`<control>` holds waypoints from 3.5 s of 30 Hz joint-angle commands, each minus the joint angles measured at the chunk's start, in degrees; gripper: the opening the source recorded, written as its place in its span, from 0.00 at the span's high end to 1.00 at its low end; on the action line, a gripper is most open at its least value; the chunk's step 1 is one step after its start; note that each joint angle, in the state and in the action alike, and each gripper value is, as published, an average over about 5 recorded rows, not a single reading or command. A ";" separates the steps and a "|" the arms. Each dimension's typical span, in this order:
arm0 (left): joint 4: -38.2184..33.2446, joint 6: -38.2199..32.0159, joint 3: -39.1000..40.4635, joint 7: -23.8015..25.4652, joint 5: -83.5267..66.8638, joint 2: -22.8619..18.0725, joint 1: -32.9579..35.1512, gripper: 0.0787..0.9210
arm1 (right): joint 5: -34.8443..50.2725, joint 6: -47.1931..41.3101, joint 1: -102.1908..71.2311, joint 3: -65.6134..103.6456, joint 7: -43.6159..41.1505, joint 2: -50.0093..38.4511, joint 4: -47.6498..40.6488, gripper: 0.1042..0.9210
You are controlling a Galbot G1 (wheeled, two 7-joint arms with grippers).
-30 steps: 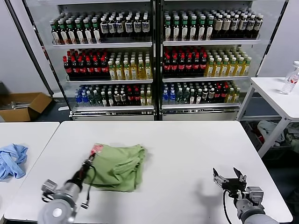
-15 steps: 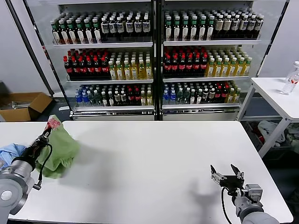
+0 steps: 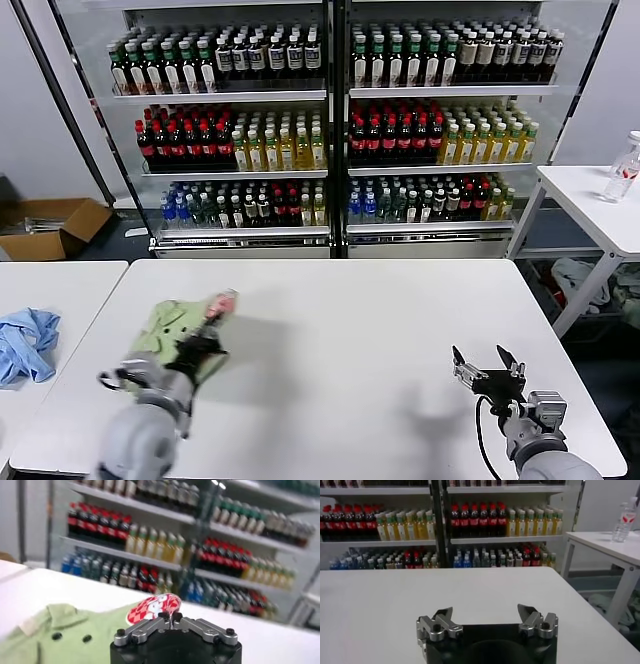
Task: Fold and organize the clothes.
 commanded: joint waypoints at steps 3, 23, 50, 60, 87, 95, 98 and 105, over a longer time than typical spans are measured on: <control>11.16 0.07 24.74 -4.85 16.95 -15.35 -10.49 0.98 | 0.01 0.05 0.57 0.12 -0.37 -0.64 0.83 0.12; 25.92 -1.64 34.66 2.58 15.07 -26.89 -27.67 0.86 | 0.28 0.29 1.68 0.18 -0.93 -1.47 -0.29 0.12; 0.24 -13.77 -0.68 0.35 12.28 -7.00 5.18 0.12 | 8.62 1.38 33.50 -26.44 14.06 16.09 -29.95 0.12; -0.26 -13.80 -0.94 0.11 12.01 -7.48 6.47 0.12 | 20.61 2.03 35.64 -25.03 18.05 19.67 -32.81 0.22; 0.06 -14.61 -0.76 0.30 11.78 -7.69 7.58 0.12 | -4.93 6.11 47.54 -29.08 -2.45 7.45 -47.51 0.99; -0.52 -14.62 -0.45 0.47 13.28 -7.51 7.95 0.12 | -16.35 9.19 50.31 -28.51 -9.77 2.44 -52.92 0.99; -0.67 -14.68 -0.17 0.51 14.09 -7.50 7.97 0.12 | -17.92 10.09 49.36 -27.49 -9.96 2.15 -52.54 0.99; -1.48 -15.15 0.54 0.85 16.38 -7.70 8.24 0.12 | -20.59 15.13 41.05 -22.99 -5.17 2.15 -43.00 0.91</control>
